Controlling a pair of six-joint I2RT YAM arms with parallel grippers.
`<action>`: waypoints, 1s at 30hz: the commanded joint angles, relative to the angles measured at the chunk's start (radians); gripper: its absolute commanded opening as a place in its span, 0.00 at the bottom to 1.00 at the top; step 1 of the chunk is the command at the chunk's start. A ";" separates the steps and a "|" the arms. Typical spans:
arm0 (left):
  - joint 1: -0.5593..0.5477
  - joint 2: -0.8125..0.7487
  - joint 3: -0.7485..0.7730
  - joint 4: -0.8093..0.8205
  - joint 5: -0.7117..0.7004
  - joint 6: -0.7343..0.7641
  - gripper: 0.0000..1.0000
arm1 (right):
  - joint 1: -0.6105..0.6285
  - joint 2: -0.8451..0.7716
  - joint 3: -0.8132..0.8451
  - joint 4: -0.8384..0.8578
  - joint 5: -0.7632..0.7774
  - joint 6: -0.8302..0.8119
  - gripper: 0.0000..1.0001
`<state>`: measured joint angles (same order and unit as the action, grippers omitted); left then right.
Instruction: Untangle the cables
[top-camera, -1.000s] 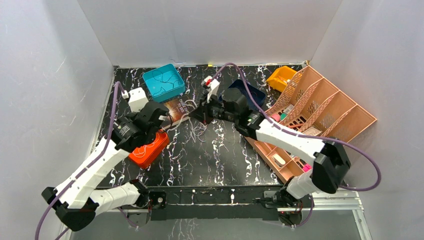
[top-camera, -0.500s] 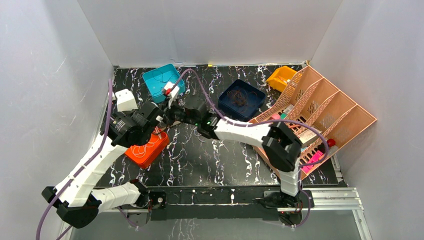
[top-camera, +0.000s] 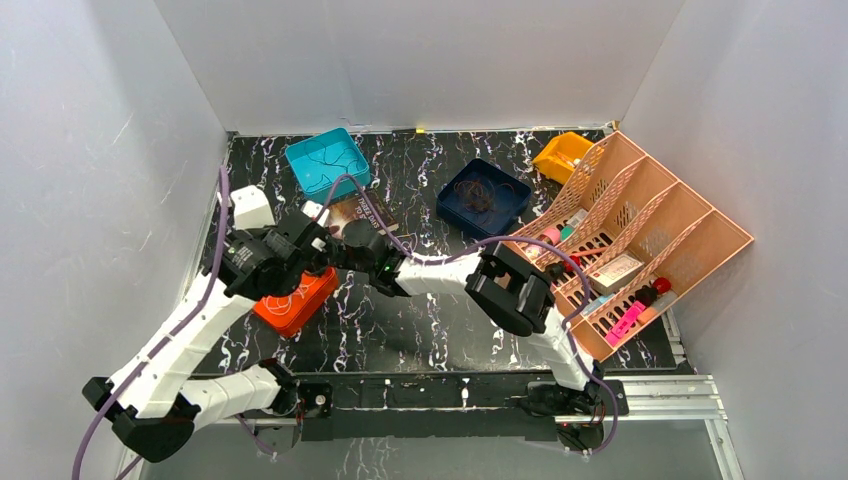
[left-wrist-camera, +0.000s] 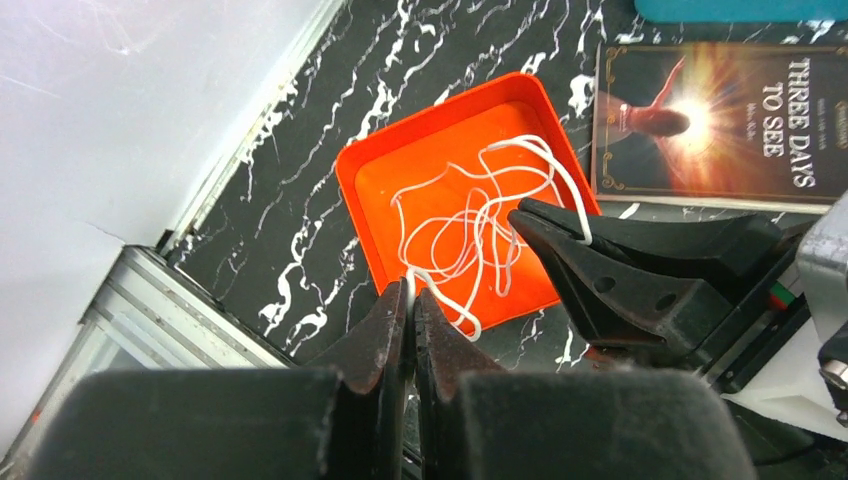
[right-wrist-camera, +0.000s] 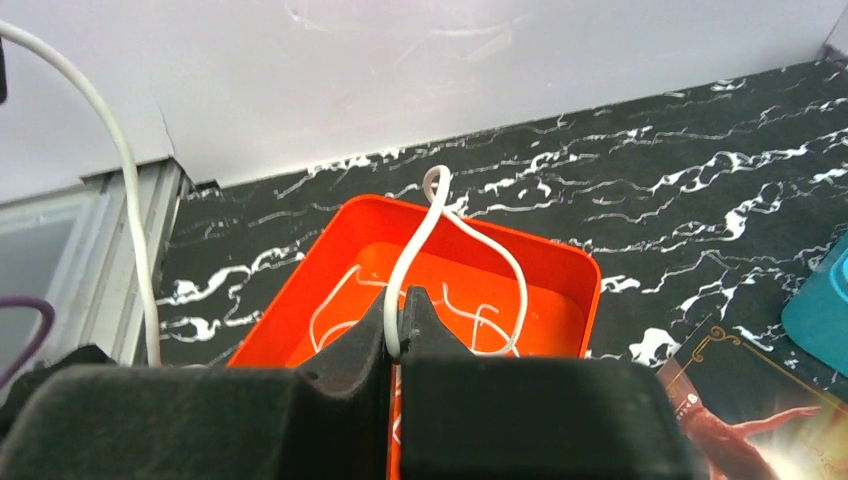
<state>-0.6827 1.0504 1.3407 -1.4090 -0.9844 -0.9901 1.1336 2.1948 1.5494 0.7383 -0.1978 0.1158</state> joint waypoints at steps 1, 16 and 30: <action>0.006 -0.021 -0.110 0.067 0.036 -0.031 0.00 | -0.003 0.030 -0.011 0.095 -0.033 -0.071 0.00; 0.453 -0.051 -0.352 0.499 0.379 0.327 0.00 | -0.003 0.061 -0.062 0.028 -0.040 -0.111 0.00; 0.848 0.046 -0.504 0.720 0.720 0.386 0.00 | -0.002 0.117 0.085 -0.208 -0.137 -0.142 0.03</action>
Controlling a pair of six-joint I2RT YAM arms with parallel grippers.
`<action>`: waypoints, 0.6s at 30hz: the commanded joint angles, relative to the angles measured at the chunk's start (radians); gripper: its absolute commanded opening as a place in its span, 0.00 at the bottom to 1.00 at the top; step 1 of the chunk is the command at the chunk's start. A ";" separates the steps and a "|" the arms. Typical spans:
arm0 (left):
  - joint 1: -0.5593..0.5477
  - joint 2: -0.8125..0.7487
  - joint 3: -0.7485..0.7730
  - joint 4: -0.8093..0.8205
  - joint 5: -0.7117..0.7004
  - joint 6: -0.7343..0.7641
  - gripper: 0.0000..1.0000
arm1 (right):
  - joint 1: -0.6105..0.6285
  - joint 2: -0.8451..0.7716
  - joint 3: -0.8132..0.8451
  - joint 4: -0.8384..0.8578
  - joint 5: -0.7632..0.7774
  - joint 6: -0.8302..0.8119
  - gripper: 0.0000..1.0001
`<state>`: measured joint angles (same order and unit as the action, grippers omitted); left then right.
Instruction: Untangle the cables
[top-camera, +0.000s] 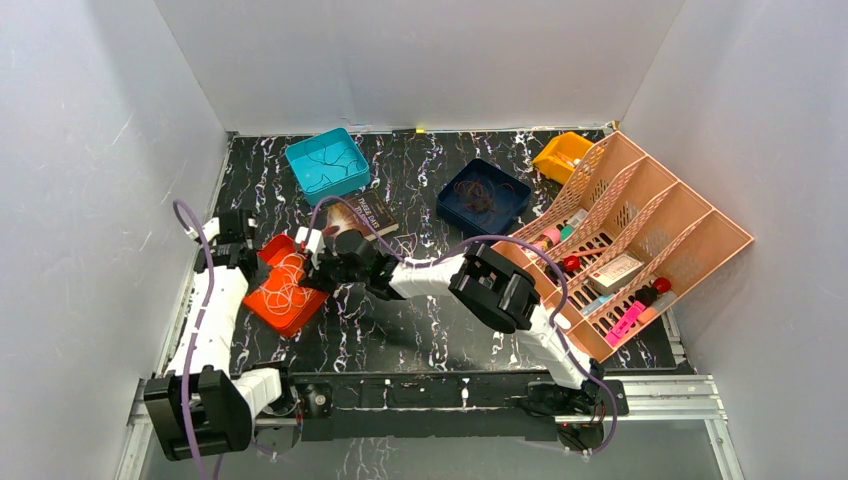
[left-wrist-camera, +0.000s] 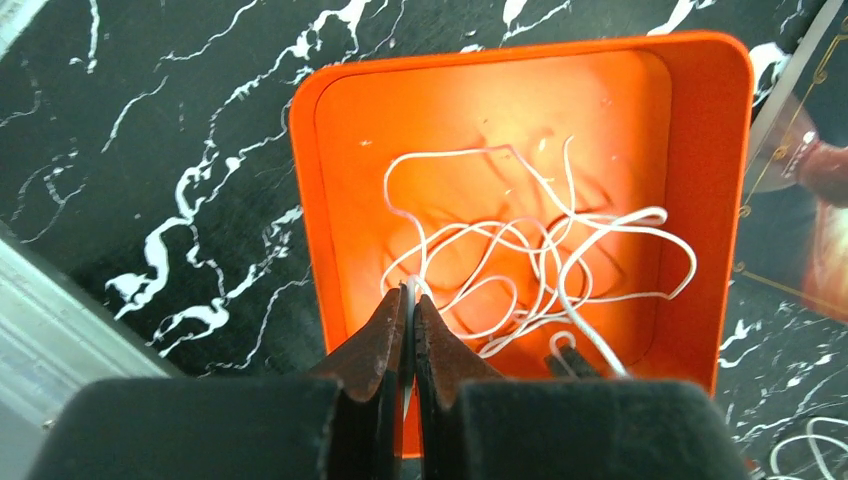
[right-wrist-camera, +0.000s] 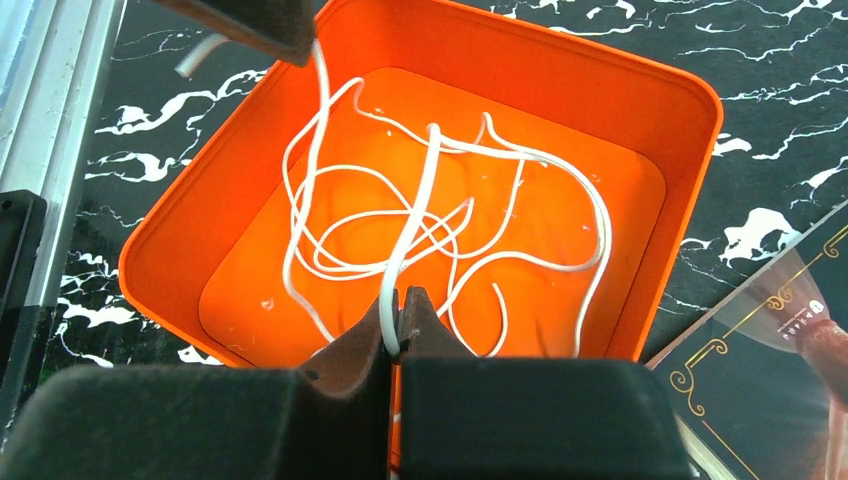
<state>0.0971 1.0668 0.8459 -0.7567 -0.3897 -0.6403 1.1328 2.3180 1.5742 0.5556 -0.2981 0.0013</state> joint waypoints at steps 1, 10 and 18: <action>0.084 0.039 -0.010 0.077 0.145 0.038 0.00 | -0.001 -0.012 0.057 -0.028 -0.035 -0.031 0.04; 0.135 0.031 0.003 0.106 0.184 0.064 0.31 | -0.001 -0.099 0.023 -0.044 -0.013 -0.046 0.29; 0.142 0.025 0.030 0.113 0.200 0.092 0.50 | -0.002 -0.220 -0.065 -0.056 -0.010 -0.048 0.45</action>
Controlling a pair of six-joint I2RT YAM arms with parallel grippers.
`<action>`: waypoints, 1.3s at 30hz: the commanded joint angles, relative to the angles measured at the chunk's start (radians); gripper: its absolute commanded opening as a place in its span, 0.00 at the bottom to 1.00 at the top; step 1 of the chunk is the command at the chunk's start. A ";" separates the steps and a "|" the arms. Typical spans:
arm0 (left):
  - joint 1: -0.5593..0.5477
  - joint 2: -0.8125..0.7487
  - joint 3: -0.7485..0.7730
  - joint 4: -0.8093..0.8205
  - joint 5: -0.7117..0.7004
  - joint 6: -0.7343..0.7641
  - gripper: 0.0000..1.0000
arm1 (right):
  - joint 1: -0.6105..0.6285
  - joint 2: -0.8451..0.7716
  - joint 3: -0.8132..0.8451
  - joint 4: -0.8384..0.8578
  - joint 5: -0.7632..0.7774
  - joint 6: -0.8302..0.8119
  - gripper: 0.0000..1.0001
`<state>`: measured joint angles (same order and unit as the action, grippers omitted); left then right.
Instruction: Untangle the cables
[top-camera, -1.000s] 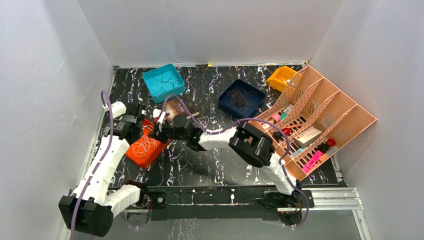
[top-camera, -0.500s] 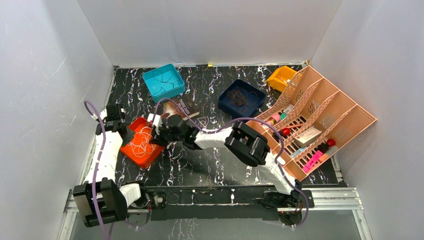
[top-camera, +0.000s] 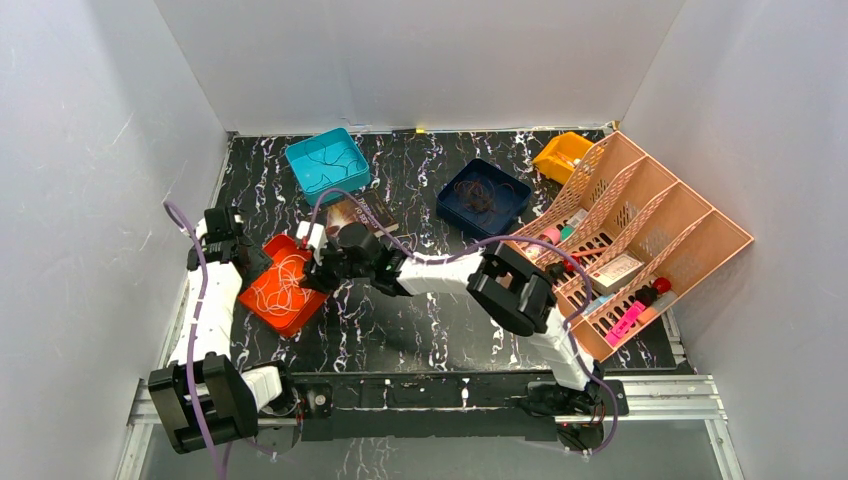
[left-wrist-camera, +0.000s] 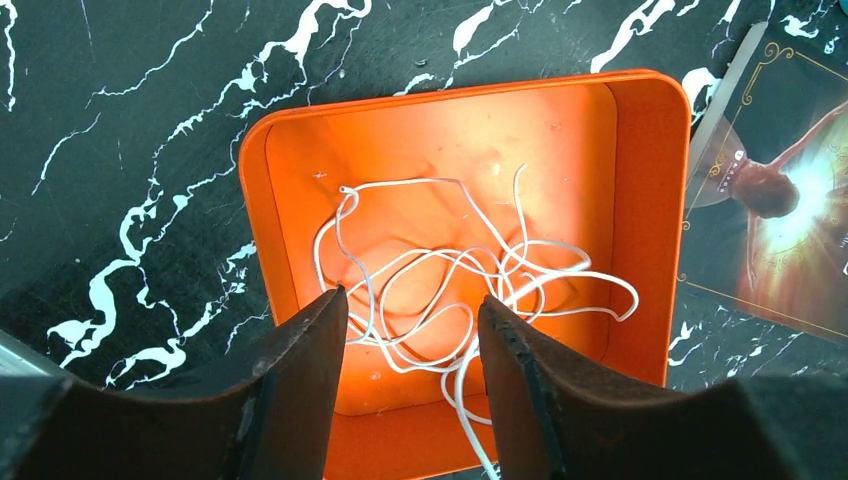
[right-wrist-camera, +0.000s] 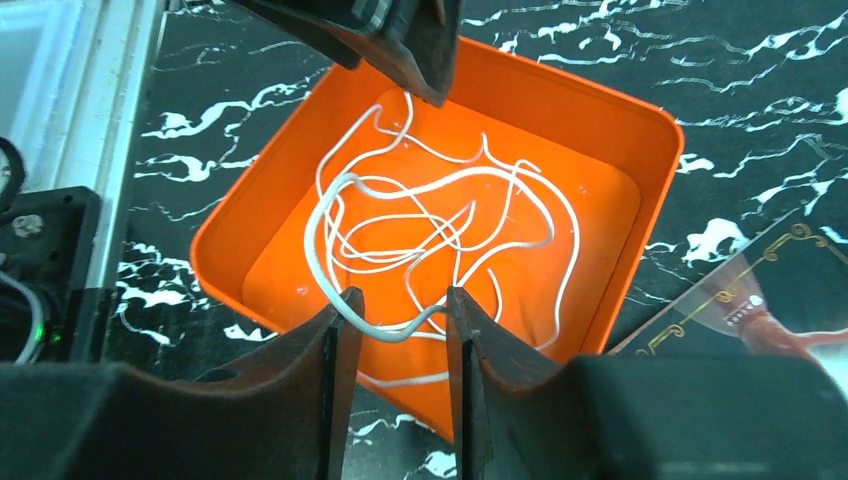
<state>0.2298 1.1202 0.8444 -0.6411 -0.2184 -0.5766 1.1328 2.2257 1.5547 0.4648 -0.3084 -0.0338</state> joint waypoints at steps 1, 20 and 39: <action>0.009 -0.032 0.034 0.000 0.037 0.033 0.52 | -0.003 -0.151 -0.069 0.039 0.005 -0.011 0.47; 0.009 -0.095 0.061 -0.001 0.181 0.109 0.67 | -0.021 -0.289 -0.184 -0.152 0.203 0.055 0.56; 0.004 0.107 0.156 0.123 0.411 0.356 0.53 | -0.100 -0.638 -0.608 -0.235 0.254 0.240 0.57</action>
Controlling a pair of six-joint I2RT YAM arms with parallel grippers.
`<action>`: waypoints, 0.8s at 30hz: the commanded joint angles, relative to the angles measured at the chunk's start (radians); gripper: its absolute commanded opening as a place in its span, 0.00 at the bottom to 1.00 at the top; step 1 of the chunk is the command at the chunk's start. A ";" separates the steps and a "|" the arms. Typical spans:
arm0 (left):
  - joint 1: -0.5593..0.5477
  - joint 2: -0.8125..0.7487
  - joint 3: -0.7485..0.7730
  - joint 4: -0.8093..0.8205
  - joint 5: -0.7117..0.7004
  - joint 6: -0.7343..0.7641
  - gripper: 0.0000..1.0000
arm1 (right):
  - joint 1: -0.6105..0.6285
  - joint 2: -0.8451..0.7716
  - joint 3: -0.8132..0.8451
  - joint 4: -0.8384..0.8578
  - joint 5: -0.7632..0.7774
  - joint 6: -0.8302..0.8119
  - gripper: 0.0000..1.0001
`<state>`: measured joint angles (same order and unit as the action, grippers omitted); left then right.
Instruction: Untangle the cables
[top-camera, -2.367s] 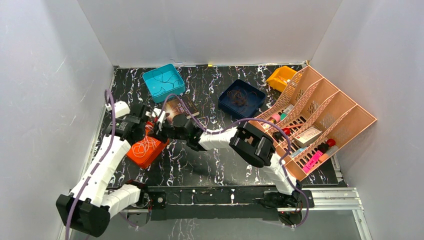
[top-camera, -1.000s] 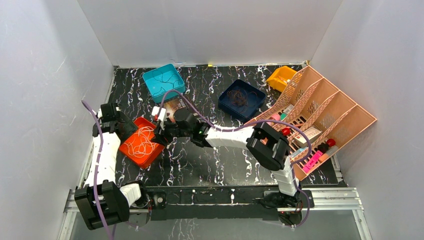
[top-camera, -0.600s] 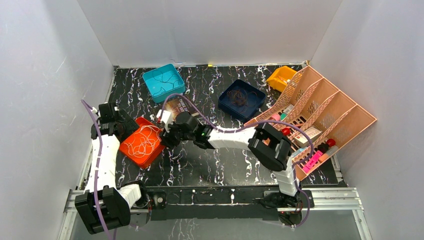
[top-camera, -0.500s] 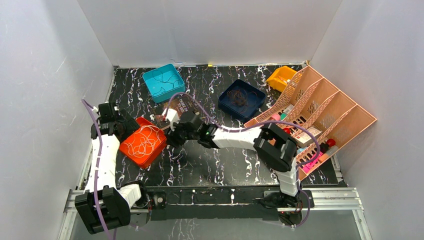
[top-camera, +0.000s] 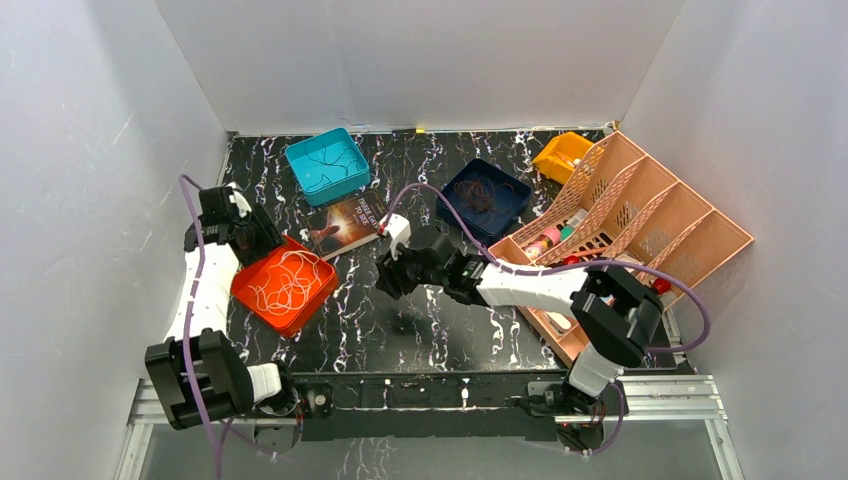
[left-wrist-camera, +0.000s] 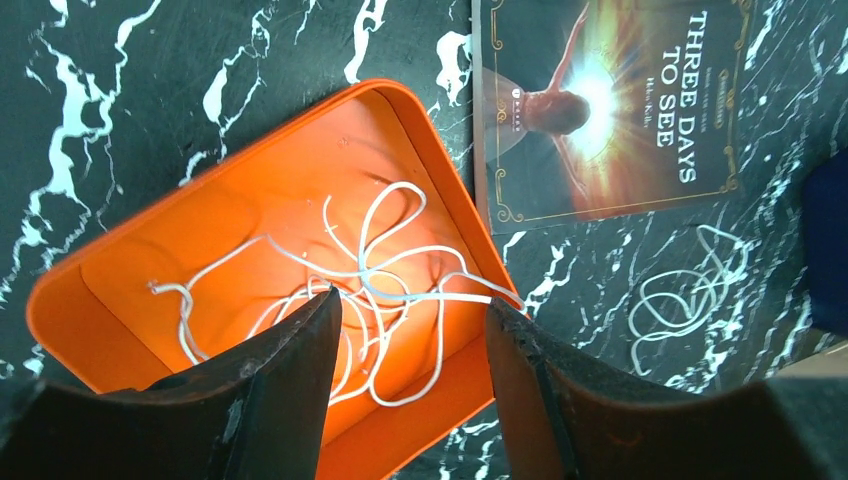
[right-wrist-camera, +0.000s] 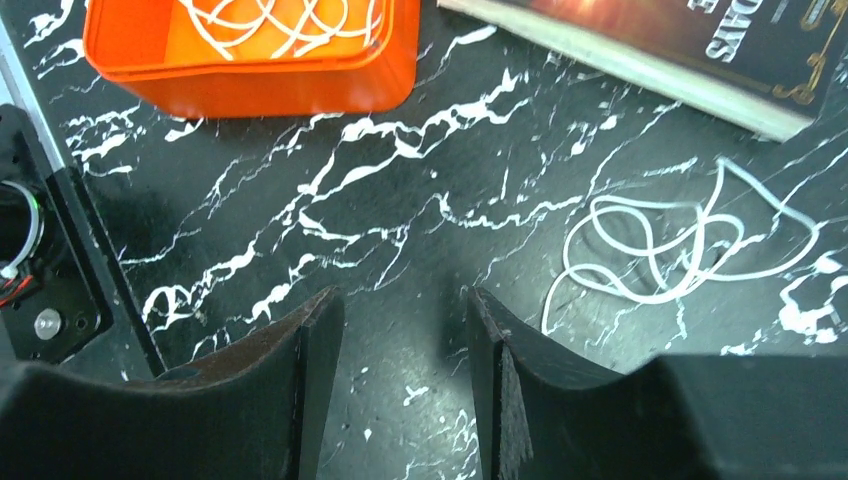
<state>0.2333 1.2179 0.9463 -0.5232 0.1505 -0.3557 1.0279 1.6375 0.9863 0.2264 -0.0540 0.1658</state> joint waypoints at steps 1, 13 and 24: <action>-0.002 0.012 0.057 0.004 0.029 0.156 0.53 | 0.004 -0.055 -0.051 -0.001 -0.008 0.048 0.57; -0.151 0.143 0.075 0.020 0.050 0.412 0.53 | 0.004 -0.145 -0.092 -0.146 -0.089 0.085 0.57; -0.184 0.141 0.078 0.014 -0.036 0.443 0.53 | 0.005 -0.196 -0.132 -0.167 -0.084 0.081 0.58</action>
<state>0.0483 1.3861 0.9916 -0.4904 0.1482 0.0639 1.0298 1.4609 0.8600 0.0502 -0.1265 0.2390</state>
